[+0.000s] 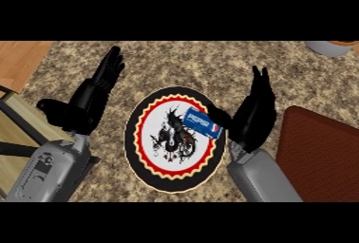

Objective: Pick the can from the tray and place it in the plate

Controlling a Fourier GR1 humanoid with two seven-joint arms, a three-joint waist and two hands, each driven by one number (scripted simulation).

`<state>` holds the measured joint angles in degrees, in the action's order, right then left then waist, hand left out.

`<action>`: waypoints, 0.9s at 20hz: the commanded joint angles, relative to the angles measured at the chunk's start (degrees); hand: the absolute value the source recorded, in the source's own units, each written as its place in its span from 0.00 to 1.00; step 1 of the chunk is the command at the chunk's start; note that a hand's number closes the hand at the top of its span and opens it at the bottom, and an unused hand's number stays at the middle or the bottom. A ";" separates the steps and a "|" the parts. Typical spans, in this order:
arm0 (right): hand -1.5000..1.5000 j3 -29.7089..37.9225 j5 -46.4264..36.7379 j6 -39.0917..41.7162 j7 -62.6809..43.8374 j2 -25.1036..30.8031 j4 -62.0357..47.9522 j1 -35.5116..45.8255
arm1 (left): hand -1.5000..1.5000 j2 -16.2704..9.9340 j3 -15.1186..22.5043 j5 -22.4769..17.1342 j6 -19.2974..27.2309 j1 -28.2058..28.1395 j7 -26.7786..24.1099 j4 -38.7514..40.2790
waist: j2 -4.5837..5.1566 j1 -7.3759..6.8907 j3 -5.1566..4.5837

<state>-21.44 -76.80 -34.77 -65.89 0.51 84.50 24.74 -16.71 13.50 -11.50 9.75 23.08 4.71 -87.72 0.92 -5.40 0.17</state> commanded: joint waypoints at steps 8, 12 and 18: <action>0.00 0.91 -3.56 -21.29 -13.27 -0.49 3.56 -3.80 | 0.50 -5.03 -2.93 1.96 0.17 -2.58 0.78 -0.23 | -1.30 2.82 -0.07; 0.00 -1.29 -5.59 -25.68 -12.07 -0.49 9.84 -11.49 | 0.50 -6.71 -4.82 0.58 -1.34 -6.12 -0.78 -1.08 | -1.74 4.10 -0.13; 0.00 -9.59 -11.38 -27.68 -11.39 -0.50 18.32 -25.28 | 0.50 -7.55 -6.88 0.45 -0.29 -5.56 1.47 -2.72 | -1.86 6.09 -0.14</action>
<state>-26.18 -84.45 -55.24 -66.43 0.15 97.94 6.45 -18.63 10.60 -11.74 10.27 17.53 4.90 -90.55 -0.88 -0.08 0.16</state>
